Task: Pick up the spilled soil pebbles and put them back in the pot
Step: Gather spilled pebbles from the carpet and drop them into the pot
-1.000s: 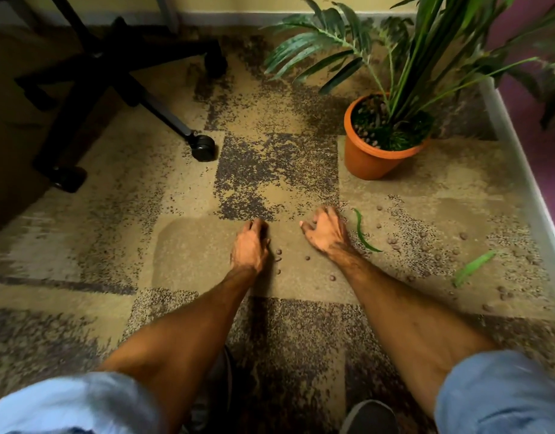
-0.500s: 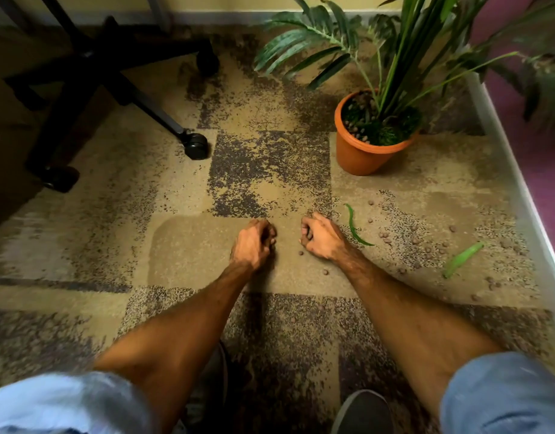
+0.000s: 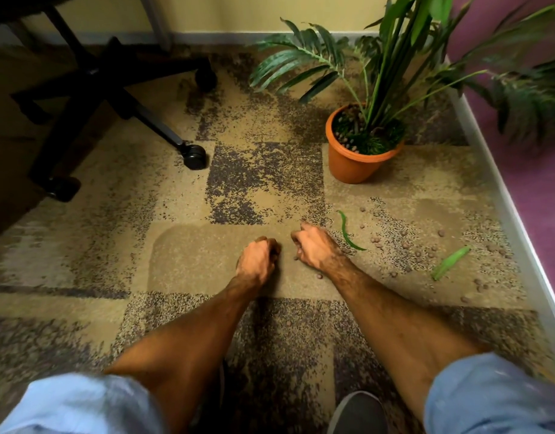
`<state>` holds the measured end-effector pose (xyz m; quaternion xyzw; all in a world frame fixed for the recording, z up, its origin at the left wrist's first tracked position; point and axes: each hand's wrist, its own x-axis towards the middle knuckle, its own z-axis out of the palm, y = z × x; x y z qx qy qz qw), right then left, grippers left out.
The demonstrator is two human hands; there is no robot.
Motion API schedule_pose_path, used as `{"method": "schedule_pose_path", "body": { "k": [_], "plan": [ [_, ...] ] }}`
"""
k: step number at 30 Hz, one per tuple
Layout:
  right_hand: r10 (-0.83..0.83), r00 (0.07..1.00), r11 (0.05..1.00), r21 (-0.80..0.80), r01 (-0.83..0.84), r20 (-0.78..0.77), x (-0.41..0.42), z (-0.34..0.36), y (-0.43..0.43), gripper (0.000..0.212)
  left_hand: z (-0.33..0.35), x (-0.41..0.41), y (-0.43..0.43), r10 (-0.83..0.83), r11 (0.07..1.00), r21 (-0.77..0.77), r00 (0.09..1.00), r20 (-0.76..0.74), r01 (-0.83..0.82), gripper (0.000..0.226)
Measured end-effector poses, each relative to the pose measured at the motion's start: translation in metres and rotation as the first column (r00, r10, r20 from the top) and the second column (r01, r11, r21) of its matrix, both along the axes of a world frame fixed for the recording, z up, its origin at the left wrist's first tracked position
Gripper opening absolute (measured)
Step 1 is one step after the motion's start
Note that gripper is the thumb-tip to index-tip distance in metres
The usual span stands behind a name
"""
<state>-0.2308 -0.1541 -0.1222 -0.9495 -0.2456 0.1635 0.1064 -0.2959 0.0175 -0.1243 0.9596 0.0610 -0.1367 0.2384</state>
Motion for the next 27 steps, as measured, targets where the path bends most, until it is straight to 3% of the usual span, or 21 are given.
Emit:
{"method": "schedule_pose_path", "body": {
  "k": [6, 9, 10, 11, 13, 14, 16, 18, 19, 24, 27],
  "plan": [
    [0.054, 0.994, 0.992, -0.115, -0.043, 0.093, -0.002, 0.007, 0.005, 0.018, 0.005, 0.008, -0.004, 0.059, 0.998, 0.016, 0.997, -0.055, -0.058, 0.025],
    [0.040, 0.993, 0.993, -0.118, -0.027, 0.115, -0.001, 0.007, 0.004, 0.017, 0.006, 0.018, -0.002, 0.251, 0.944, -0.192, 0.962, -0.108, -0.268, 0.021],
    [0.011, 0.994, 0.994, -0.110, 0.001, 0.109, 0.000, 0.007, 0.002, 0.015, 0.008, 0.023, -0.001, 0.361, 0.868, -0.311, 0.922, -0.140, -0.387, 0.018],
    [-0.049, 0.995, 0.995, -0.079, 0.056, 0.083, 0.001, 0.006, 0.001, 0.014, 0.010, 0.028, 0.000, 0.477, 0.731, -0.444, 0.853, -0.211, -0.518, 0.014],
    [-0.270, 0.961, 0.960, 0.053, 0.273, -0.057, 0.005, 0.007, -0.004, 0.016, 0.020, 0.040, -0.002, 0.575, 0.368, -0.642, 0.707, -0.411, -0.673, 0.015],
    [-0.395, 0.900, 0.893, 0.150, 0.423, -0.184, 0.009, 0.009, -0.006, 0.017, 0.024, 0.047, -0.003, 0.575, 0.235, -0.675, 0.660, -0.483, -0.699, 0.017],
    [-0.520, 0.702, 0.636, 0.328, 0.699, -0.488, 0.020, 0.015, -0.008, 0.018, 0.031, 0.061, -0.007, 0.539, 0.097, -0.677, 0.611, -0.580, -0.729, 0.015],
    [-0.468, 0.504, 0.298, 0.407, 0.863, -0.726, 0.032, 0.028, -0.008, 0.027, 0.040, 0.076, -0.014, 0.462, -0.016, -0.675, 0.594, -0.659, -0.737, 0.032],
    [-0.433, 0.460, 0.175, 0.428, 0.887, -0.775, 0.039, 0.035, -0.010, 0.029, 0.045, 0.084, -0.020, 0.422, -0.048, -0.683, 0.605, -0.675, -0.729, 0.038],
    [-0.439, 0.434, -0.096, 0.522, 0.848, -0.786, 0.081, 0.077, -0.035, 0.022, 0.082, 0.134, -0.058, 0.293, -0.150, -0.763, 0.709, -0.641, -0.628, 0.045],
    [-0.440, 0.439, -0.233, 0.572, 0.786, -0.783, 0.103, 0.106, -0.047, 0.016, 0.112, 0.168, -0.079, 0.267, -0.161, -0.791, 0.746, -0.611, -0.590, 0.040]
  ]
}}
